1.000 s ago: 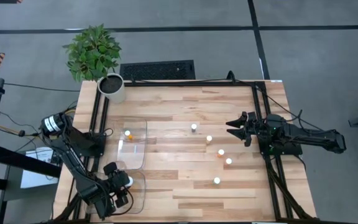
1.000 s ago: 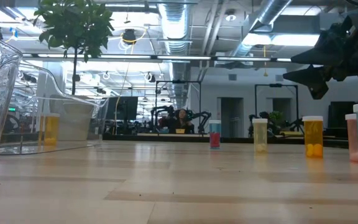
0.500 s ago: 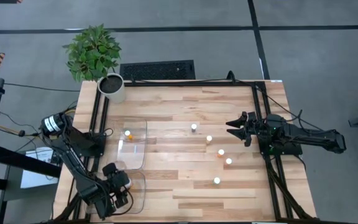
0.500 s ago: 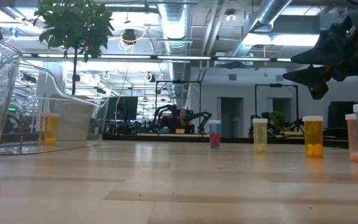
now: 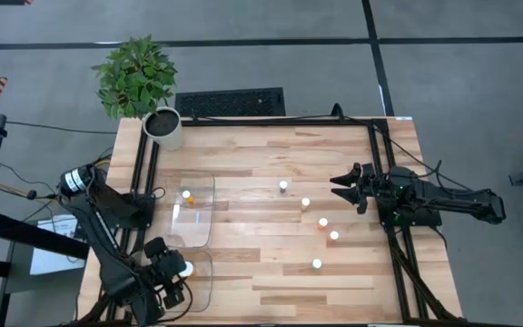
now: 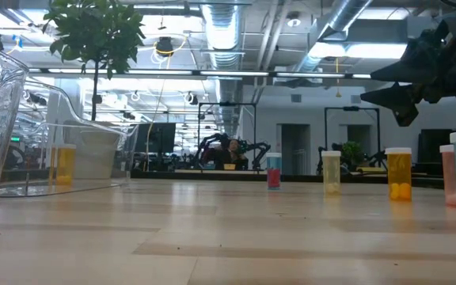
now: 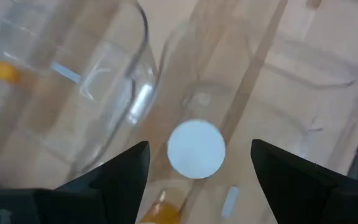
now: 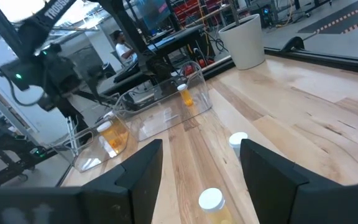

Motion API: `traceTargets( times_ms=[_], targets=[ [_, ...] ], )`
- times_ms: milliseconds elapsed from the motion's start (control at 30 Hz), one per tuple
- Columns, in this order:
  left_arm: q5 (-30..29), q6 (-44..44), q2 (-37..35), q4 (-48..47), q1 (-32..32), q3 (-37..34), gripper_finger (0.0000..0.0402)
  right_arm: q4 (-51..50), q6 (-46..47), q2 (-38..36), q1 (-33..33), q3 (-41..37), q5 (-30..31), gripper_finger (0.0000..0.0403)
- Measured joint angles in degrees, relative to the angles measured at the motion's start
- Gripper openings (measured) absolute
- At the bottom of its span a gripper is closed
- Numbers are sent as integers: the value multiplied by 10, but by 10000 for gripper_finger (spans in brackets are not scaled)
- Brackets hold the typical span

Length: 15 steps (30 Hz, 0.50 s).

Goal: Pick and place medicine bottles into bin by pill shape (circle, oval)
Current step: Put the green tablet bottle into the top transparent bin

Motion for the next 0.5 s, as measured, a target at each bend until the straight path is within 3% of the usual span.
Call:
traceTargets(
  times_ms=[100,233,333,500],
  targets=[
    [-47,0,0,-52,7,54,275,0,0,0,0,0,0,225],
    [-185,24,0,-94,33,112,275,0,0,0,0,0,0,225],
    [-278,94,0,-94,69,142,275,0,0,0,0,0,0,225],
    [-323,252,0,-33,166,153,275,0,0,0,0,0,0,225]
  ],
)
